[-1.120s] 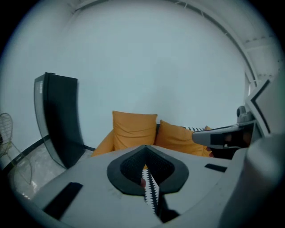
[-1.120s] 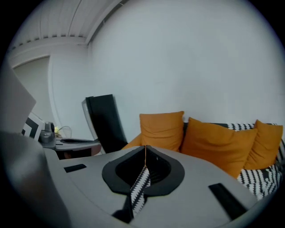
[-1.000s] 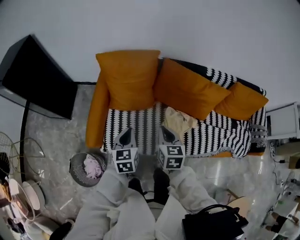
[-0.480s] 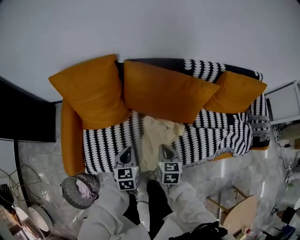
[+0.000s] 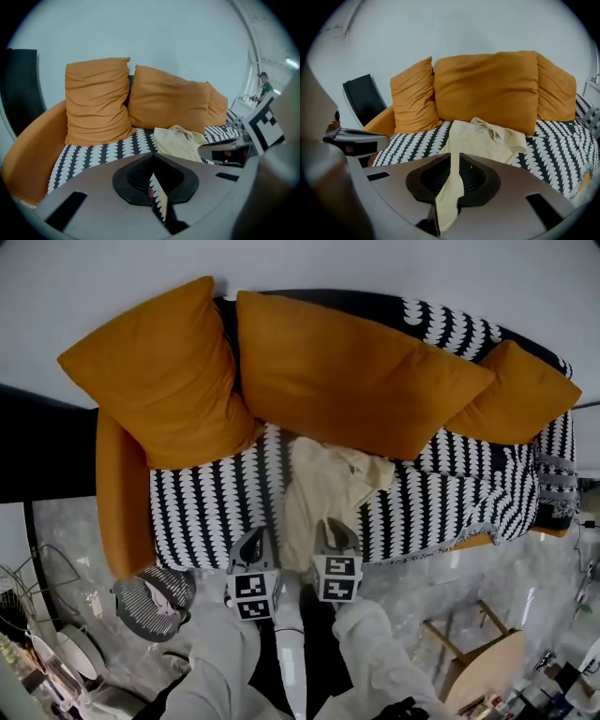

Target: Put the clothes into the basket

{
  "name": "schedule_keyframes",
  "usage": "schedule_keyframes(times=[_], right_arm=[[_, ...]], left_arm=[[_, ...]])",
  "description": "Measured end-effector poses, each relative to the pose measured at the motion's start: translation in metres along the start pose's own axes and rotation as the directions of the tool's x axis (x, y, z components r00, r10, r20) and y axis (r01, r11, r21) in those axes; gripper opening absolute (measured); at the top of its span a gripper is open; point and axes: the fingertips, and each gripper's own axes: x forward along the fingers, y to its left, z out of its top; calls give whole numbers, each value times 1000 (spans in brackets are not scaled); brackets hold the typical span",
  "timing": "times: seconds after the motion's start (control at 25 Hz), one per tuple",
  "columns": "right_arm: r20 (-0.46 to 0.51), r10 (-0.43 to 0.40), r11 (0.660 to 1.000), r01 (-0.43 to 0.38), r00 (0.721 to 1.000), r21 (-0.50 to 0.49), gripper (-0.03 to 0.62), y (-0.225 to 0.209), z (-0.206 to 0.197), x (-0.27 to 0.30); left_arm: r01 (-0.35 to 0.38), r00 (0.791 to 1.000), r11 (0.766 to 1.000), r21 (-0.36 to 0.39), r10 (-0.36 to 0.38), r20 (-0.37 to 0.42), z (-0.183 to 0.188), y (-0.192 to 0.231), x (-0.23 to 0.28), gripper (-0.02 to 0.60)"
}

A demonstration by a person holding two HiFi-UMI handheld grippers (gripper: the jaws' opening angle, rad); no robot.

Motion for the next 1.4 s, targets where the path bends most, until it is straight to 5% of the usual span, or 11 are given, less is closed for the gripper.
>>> schedule_keyframes(times=[0.12,0.68,1.2,1.4], right_arm=[[-22,26,1000,-26,999,-14,106,4,-16,19],[-146,82,994,-92,986,-58,189,25,-54,62],[-235,33,989,-65,971,-129,181,25,-79,89],[-240,28,983,-70,970,-170,57,31,-74,90]], left_arm=[[-13,1000,1000,-11,13,-10,-14,6,10,6],[-69,996,995,-77,65,-56,-49,25,19,6],[-149,988,980,-135,141,-68,-74,53,12,6],[-164,985,974,-158,155,-69,-78,60,7,5]])
